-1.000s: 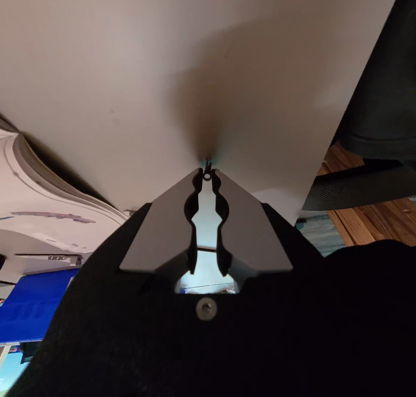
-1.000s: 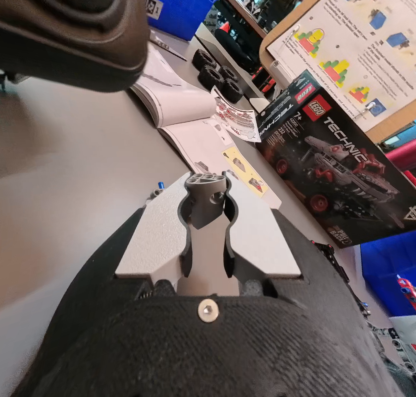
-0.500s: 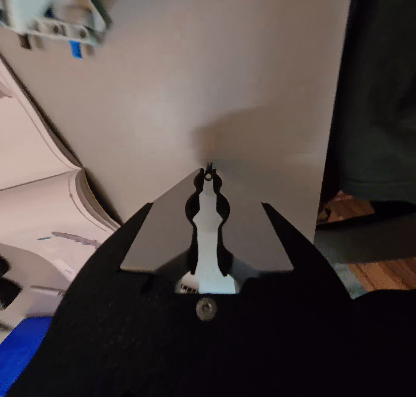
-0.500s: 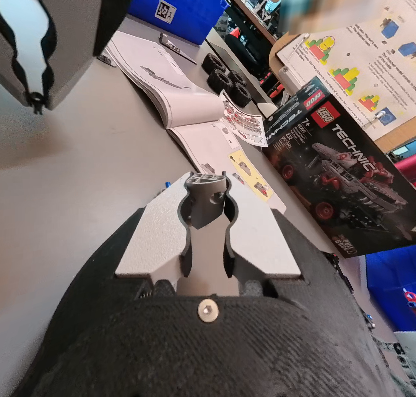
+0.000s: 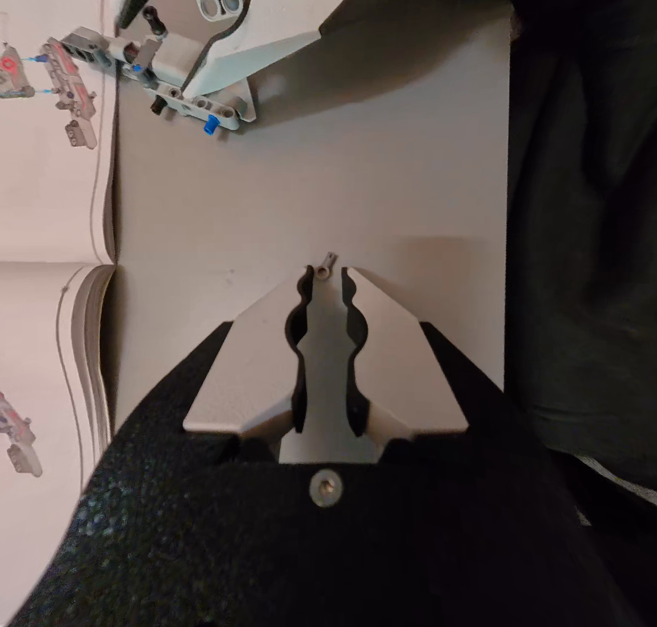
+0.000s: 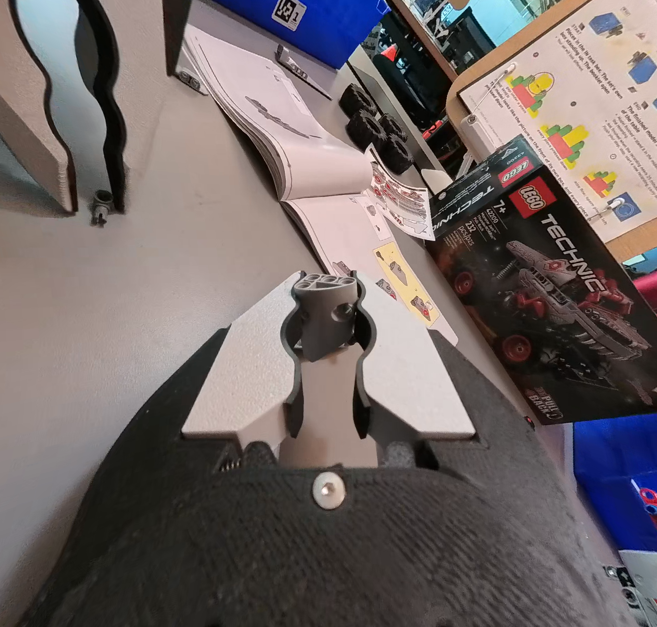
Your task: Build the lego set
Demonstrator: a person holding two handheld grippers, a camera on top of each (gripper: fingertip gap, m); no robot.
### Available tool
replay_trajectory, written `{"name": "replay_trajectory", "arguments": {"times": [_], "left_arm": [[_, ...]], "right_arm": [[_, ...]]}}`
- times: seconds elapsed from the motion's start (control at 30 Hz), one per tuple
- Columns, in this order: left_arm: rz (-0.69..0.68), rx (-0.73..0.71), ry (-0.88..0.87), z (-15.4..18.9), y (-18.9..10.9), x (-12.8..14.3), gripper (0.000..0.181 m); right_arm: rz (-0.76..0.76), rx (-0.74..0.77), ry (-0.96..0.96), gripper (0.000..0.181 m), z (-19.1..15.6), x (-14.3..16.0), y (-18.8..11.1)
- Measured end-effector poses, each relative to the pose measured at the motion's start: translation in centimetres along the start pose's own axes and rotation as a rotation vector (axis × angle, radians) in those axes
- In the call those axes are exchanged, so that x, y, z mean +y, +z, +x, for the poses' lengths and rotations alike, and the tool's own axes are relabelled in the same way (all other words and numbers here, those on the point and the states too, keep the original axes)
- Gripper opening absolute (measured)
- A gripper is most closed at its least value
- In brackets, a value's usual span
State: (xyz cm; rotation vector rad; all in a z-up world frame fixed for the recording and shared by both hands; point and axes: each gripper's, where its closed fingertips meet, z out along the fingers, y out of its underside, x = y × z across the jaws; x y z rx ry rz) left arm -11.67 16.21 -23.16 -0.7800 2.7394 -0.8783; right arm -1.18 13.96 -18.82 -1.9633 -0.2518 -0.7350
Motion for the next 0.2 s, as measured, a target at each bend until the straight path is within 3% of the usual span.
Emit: {"name": "replay_trajectory", "arguments": {"times": [0.03, 0.2], "left_arm": [[0.017, -0.006, -0.005, 0.07, -0.08, 0.08, 0.014], [0.111, -0.005, -0.025, -0.17, -0.44, 0.51, 0.013]], "right_arm": [[-0.001, 0.0, -0.001, 0.023, 0.0, 0.01, 0.01], [-0.011, -0.006, -0.01, 0.023, -0.19, 0.12, 0.15]]}}
